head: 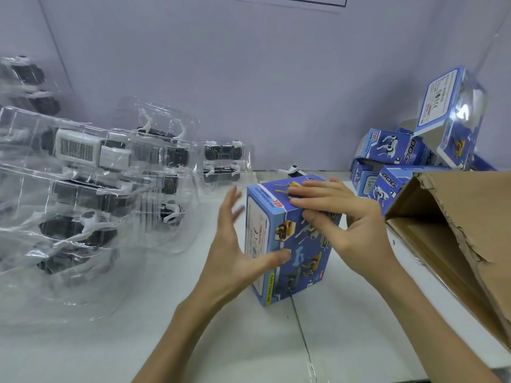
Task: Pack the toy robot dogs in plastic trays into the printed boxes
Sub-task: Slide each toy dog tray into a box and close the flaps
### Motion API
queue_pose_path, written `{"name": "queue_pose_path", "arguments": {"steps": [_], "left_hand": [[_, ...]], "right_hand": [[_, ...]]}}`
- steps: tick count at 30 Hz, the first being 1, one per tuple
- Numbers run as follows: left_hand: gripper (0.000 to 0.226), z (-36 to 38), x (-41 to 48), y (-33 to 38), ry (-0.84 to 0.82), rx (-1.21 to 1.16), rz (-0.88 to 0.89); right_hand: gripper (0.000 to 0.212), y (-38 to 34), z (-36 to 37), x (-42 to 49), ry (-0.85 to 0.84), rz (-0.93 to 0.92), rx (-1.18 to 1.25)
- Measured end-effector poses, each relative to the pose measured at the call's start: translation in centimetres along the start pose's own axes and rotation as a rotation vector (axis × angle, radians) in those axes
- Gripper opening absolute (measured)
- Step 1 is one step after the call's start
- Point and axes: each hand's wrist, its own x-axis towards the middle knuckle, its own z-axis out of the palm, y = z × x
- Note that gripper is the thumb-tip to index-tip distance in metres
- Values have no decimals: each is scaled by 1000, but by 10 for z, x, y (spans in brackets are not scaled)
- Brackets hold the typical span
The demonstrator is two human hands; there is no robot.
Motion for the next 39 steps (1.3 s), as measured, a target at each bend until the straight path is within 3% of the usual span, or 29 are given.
{"name": "queue_pose_path", "arguments": {"steps": [3,7,9,11,12,14,16,19,21,23,25,26,28,32,35,39], "left_hand": [[90,8,-3,-10,-40,126,-39],[81,16,-3,-6,250,326,117],[81,14,-3,-10,372,567,319],[75,11,-5,-14,437,765,472],[73,11,-7,-15,441,819,515],[74,17,-11,-19,410,890,587],[72,23,-13,-21,351,906,646],[59,20,-10,-17,270,769,586],[53,12,-6,-15,346,561,415],[54,2,-2,-11,390,145,79],[56,-4,2,-11,194,-348,-244],[57,-6,4,-13,68,-470,-312],[63,-5,3,-18,-50,-472,-284],[68,-6,3,-22,-62,-449,-202],[66,-8,3,-19,-104,-401,-179],[69,-9,1,-18,-88,-361,-180]], "right_hand": [[28,-3,-3,3,31,107,-27],[33,-15,4,-2,214,214,-165],[30,-16,12,-8,175,410,7],[29,-16,19,-11,20,690,371],[38,-15,20,-12,-49,793,520],[59,-6,19,-11,-73,881,599],[58,3,20,-9,-33,896,577],[32,18,23,-15,44,822,606],[35,27,21,-22,121,748,632],[48,32,18,-30,159,664,680],[56,36,16,-38,163,590,714],[57,39,16,-41,167,560,715],[50,44,15,-48,201,524,700],[34,51,12,-57,159,570,703],[38,57,5,-63,104,606,666],[46,57,-16,-60,-104,661,546]]}}
